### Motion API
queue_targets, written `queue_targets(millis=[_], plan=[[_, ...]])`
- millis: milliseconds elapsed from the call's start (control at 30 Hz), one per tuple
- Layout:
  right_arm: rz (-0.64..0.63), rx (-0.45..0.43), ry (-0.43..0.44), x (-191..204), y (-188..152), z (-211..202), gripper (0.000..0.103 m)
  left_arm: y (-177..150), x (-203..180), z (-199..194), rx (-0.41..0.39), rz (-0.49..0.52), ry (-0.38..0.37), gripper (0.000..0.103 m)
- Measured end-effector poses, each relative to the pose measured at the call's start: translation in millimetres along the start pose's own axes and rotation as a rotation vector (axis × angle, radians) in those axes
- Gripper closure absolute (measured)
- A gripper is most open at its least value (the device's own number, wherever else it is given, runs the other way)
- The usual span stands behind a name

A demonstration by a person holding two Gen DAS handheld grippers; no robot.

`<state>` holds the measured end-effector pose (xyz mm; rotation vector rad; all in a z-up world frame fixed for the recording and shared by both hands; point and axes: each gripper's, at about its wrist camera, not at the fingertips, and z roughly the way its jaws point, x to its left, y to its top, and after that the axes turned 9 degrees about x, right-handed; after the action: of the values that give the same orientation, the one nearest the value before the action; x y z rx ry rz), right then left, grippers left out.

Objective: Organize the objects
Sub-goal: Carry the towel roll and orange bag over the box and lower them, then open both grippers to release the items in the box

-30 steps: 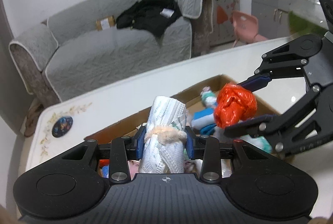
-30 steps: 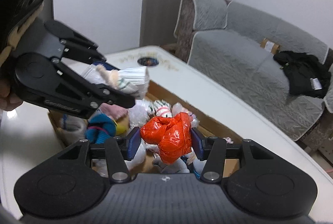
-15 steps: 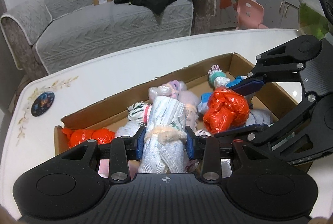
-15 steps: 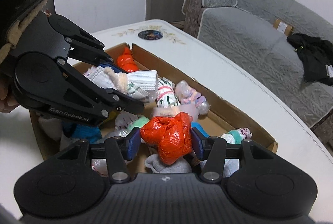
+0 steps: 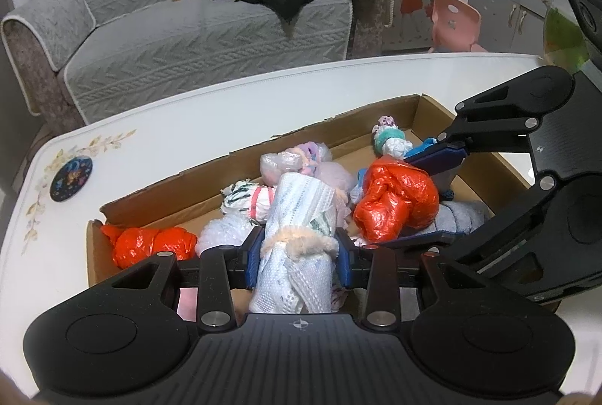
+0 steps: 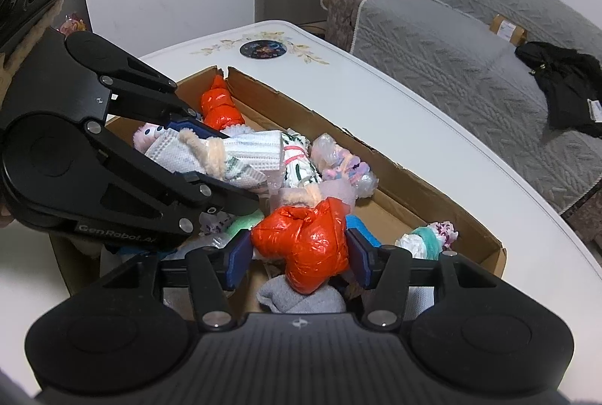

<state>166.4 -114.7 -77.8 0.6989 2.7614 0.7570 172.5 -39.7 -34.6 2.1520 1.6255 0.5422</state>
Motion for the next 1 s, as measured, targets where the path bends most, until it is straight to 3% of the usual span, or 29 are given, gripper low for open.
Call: queue_targets(millis=[433,700,1000], plan=[[0.010,0.000,-0.016,2.4,0.2,-3.4,0.049,1.0,0.2,-1.6,0.017,-0.053,0.004,0.050],[0.027,0.000,-0.028,2.5,-2.5,-8.1,0.046,-1.9,2.0,-6.6,0.017,-0.106,0.043,0.027],[0.106,0.002,-0.059,2.8,-5.5,-21.0,0.035,-2.5,3.2,-25.4,-0.002,-0.213,0.095,0.013]])
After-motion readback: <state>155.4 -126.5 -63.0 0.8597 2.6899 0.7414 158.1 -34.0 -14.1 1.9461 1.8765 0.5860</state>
